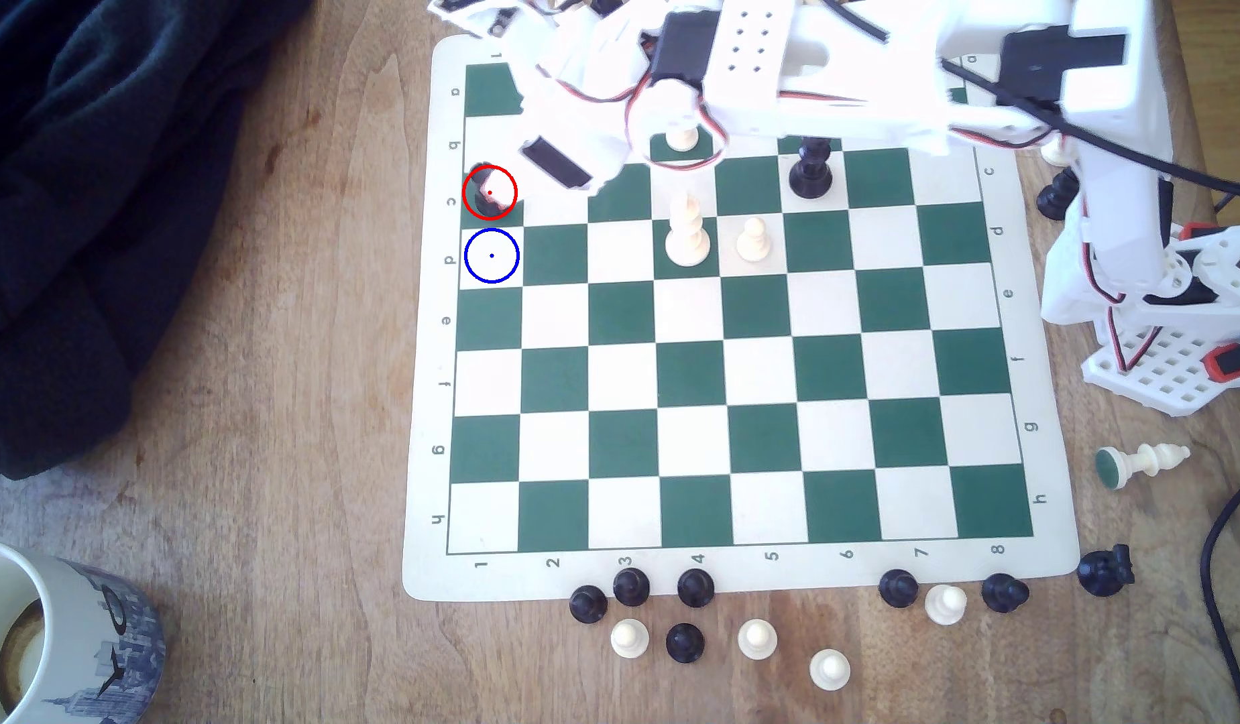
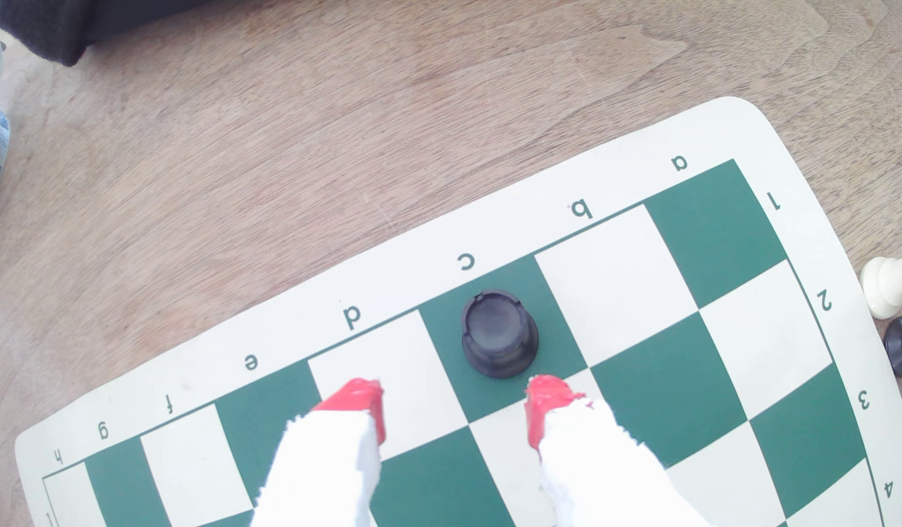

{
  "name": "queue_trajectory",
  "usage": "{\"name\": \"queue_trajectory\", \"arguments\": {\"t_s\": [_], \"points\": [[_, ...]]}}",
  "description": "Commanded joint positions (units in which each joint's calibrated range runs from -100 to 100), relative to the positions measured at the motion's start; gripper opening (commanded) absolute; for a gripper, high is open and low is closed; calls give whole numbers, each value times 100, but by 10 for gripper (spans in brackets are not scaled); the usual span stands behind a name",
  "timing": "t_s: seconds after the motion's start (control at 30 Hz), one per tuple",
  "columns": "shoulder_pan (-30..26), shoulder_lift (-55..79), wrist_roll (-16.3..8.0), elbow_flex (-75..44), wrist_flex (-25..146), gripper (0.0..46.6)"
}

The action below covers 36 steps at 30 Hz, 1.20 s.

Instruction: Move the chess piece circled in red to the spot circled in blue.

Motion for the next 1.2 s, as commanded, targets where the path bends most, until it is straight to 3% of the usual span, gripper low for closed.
{"name": "queue_trajectory", "arguments": {"t_s": [0.0, 0.43, 1.17], "points": [[4, 174, -20, -905, -125, 164], [192, 1066, -10, -1449, -84, 189], [36, 1541, -20, -2319, -264, 164]]}}
